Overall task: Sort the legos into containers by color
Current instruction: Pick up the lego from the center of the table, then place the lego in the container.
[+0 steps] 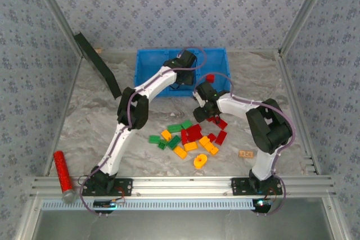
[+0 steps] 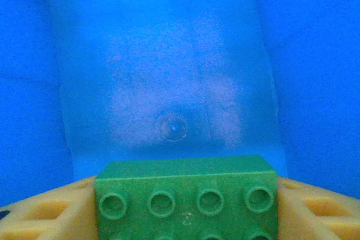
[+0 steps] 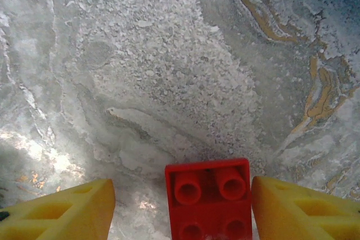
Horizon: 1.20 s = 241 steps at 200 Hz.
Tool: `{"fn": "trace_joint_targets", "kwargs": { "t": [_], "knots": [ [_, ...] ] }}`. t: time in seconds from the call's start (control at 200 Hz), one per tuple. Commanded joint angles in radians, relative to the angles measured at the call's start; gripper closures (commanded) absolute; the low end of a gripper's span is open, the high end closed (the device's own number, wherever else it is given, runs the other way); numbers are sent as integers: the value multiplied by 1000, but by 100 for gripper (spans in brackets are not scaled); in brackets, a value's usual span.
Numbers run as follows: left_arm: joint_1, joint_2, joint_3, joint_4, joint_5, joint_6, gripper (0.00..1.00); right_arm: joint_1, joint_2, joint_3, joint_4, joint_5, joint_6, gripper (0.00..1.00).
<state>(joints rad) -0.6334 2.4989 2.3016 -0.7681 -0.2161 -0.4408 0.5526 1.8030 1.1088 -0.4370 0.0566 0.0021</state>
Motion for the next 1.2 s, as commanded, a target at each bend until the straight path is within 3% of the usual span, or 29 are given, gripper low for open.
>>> {"fn": "trace_joint_targets", "kwargs": {
  "t": [0.0,0.195,0.415,0.59,0.865,0.959,1.039,1.199],
  "knots": [
    [7,6,27,-28,17,-13,30,-8,20,32,-59,4,14,38],
    [8,-29,16,-31,28,-12,21,-12,15,9,-72,-12,43,47],
    [11,-92,-20,-9,50,-22,21,-1,-13,-20,-93,-4,87,63],
    [14,-164,-57,52,94,-21,21,-5,-59,-21,-104,-21,108,66],
    [14,-236,-157,115,121,-45,31,-20,-168,5,-142,-34,144,66],
    [17,-285,-224,170,142,-52,42,-35,-217,35,-172,-41,152,66],
    [18,-340,-260,194,169,-46,49,-70,-250,74,-204,-49,168,66],
    [10,-500,-341,183,217,-24,52,-162,-232,208,-199,-50,168,66]
  ]
}}
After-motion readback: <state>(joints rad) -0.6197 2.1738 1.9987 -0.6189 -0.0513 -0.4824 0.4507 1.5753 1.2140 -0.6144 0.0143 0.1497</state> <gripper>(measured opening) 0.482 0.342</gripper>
